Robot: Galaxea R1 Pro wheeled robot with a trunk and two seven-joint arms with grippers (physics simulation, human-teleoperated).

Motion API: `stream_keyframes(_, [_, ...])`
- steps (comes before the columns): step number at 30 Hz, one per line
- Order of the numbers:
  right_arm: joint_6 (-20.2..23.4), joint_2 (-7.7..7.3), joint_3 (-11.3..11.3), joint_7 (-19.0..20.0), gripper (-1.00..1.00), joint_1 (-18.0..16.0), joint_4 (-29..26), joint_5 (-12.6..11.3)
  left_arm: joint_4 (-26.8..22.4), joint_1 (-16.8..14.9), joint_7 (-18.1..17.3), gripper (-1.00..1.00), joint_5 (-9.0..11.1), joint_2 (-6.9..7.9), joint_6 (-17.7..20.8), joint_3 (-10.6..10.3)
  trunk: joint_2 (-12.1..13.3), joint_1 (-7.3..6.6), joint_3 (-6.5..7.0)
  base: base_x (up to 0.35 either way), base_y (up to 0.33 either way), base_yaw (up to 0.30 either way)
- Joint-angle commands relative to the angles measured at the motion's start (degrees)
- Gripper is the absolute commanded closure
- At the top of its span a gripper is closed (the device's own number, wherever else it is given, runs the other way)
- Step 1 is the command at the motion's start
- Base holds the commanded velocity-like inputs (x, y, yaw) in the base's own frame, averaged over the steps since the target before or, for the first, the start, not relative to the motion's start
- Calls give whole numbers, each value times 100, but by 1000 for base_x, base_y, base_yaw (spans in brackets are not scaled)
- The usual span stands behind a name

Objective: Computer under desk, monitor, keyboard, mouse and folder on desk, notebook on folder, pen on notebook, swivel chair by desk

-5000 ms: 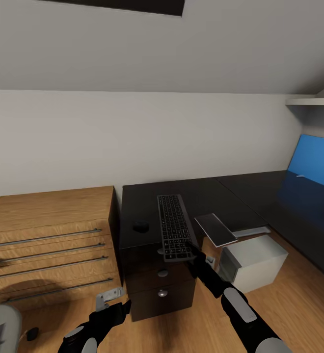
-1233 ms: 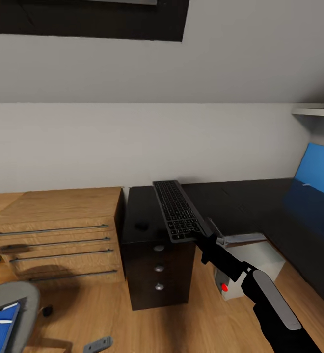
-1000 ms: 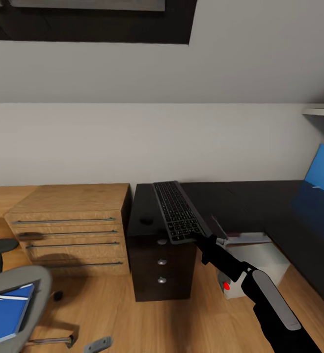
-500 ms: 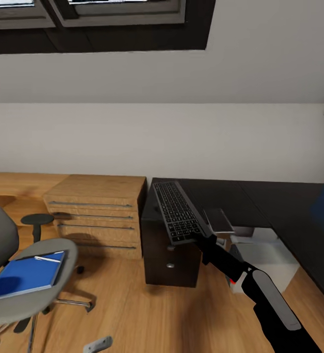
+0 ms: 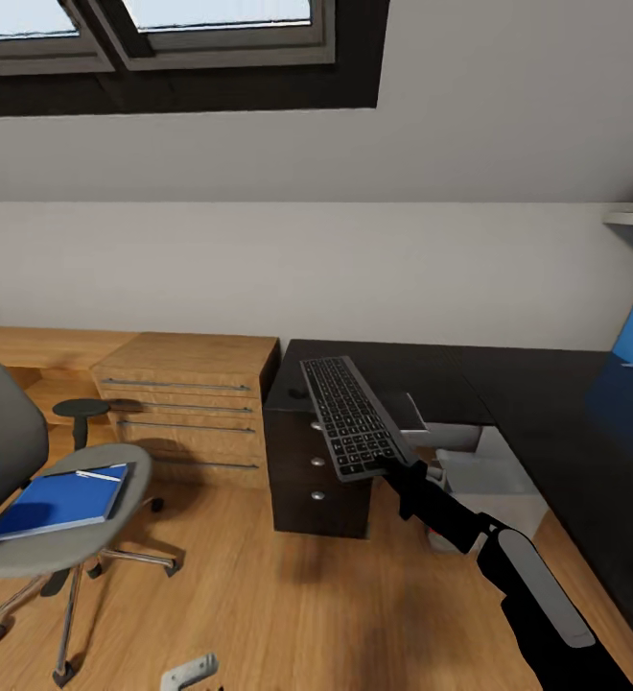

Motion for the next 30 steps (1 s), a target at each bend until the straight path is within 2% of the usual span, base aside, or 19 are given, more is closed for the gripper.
stream_keyframes(1, [1,-40,6,-10,100,-3,-4,-96,-12,-2,50,-100,60,2,-23,-14,-4,-3,-6,-308,-140,1])
stream_keyframes(10, [3,-110,6,-6,100,1,-18,-103,-8,-2,41,-100,61,-2,-297,-18,-4,-3,-6,-330,-33,0])
stream_keyframes(23, [-2,-149,6,-21,100,2,-55,-102,-6,-2,50,-100,61,-2,-301,-18,518,-289,228,-336,0,0])
stream_keyframes(30, [-17,-221,-3,-41,100,2,-56,-104,1,-2,50,-100,61,-6,-301,-16,798,-443,353,-336,0,0])
